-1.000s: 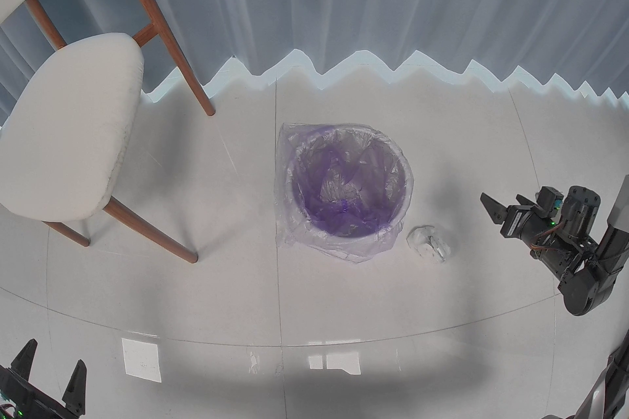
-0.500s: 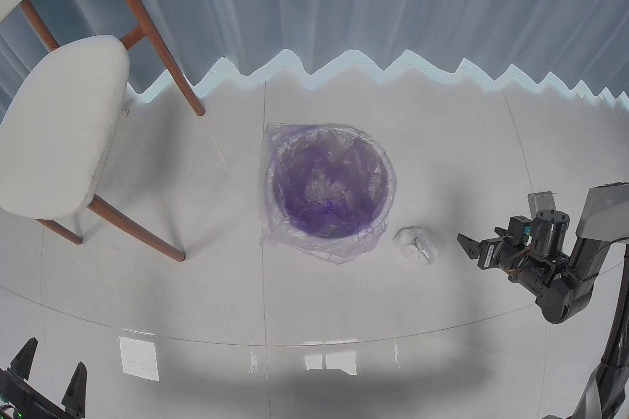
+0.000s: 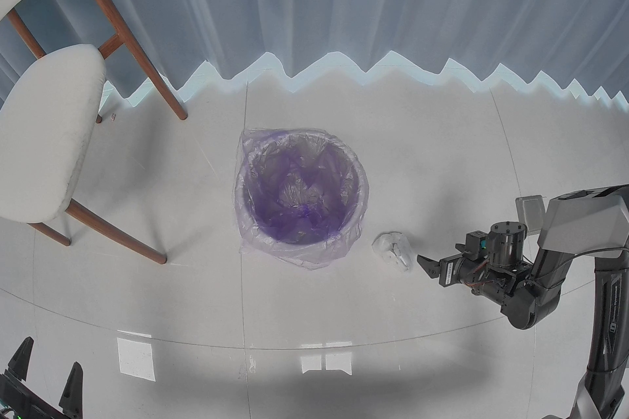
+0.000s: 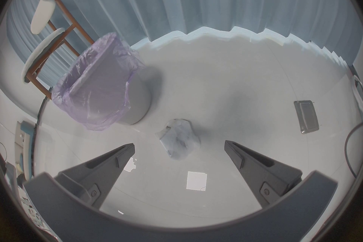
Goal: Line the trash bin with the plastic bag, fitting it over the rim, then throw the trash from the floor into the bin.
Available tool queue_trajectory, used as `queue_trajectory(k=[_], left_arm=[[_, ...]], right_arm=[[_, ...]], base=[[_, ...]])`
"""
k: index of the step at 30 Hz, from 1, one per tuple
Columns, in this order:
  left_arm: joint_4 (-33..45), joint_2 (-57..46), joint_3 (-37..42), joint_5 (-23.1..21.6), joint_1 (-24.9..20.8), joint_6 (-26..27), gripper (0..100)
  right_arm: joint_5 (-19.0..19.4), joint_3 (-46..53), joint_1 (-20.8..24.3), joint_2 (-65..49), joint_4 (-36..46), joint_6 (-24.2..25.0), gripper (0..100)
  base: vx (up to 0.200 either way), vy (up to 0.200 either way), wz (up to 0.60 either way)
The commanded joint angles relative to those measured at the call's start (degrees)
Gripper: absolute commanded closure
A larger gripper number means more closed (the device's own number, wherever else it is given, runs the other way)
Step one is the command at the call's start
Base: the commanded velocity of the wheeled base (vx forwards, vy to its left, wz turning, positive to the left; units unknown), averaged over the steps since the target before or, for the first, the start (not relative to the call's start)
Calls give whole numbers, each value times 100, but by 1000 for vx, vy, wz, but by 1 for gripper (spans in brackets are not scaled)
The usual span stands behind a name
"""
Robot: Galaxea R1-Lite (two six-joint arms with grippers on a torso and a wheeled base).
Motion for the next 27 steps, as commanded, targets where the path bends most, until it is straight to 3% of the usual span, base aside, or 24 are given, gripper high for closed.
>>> queue_trajectory(k=[1,13,27], left_arm=[[-7,-86,92,0,0,15,0],[-16,-95,101,9,0,-2,0],[-16,-95,101,9,0,-2,0]], right_arm=[[-205,-511,260,407,352,-5,0],[-301,-1645,471,1075,941,-14,0],[-319,-2981,515,1295,2268,-14,0]], base=[[0,0,0],[0,0,0],[0,0,0]])
